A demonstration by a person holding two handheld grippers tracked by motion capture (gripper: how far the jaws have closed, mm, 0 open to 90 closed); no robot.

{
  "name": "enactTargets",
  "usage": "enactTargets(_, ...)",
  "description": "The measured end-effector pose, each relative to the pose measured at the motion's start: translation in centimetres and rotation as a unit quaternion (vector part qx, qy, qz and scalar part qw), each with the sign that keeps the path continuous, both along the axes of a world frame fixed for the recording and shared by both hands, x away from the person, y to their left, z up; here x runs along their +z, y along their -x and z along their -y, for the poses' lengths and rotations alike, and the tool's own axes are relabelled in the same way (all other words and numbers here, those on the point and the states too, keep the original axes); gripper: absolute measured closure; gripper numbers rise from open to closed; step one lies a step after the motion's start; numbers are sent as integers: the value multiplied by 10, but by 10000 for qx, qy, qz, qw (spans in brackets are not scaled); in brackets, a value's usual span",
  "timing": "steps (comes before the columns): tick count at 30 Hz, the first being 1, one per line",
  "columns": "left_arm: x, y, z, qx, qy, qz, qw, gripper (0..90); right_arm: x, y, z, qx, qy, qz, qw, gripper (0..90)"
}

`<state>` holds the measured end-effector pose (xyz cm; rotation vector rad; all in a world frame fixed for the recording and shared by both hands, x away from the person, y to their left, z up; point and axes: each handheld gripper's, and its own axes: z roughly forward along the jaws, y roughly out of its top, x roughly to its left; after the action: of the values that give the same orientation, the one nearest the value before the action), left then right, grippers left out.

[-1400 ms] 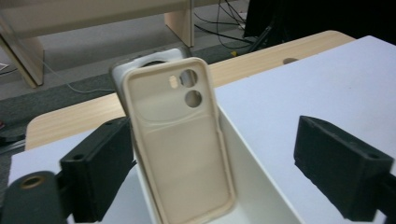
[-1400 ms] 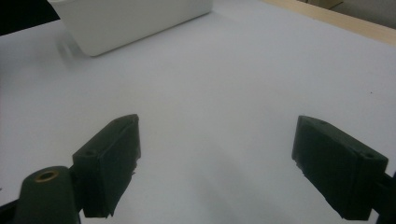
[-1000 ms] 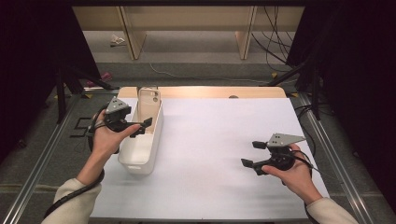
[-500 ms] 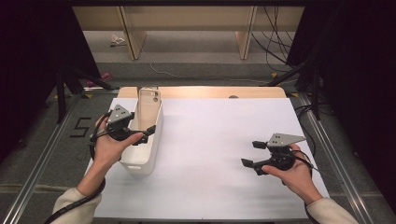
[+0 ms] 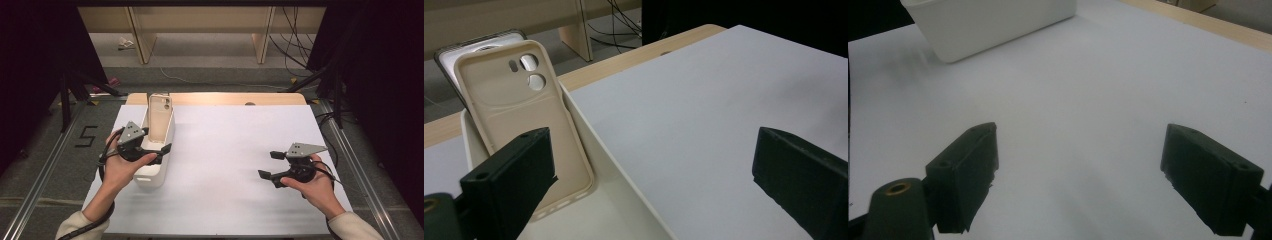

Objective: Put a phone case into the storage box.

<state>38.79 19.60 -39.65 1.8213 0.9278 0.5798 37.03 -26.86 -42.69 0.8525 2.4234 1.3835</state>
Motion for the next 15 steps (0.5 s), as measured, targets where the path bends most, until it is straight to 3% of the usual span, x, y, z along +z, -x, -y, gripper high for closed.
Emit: enactTargets(15, -10, 19, 8, -194, -44, 154, 9997, 25, 0, 1, 0, 23, -27, 10, 10000, 163)
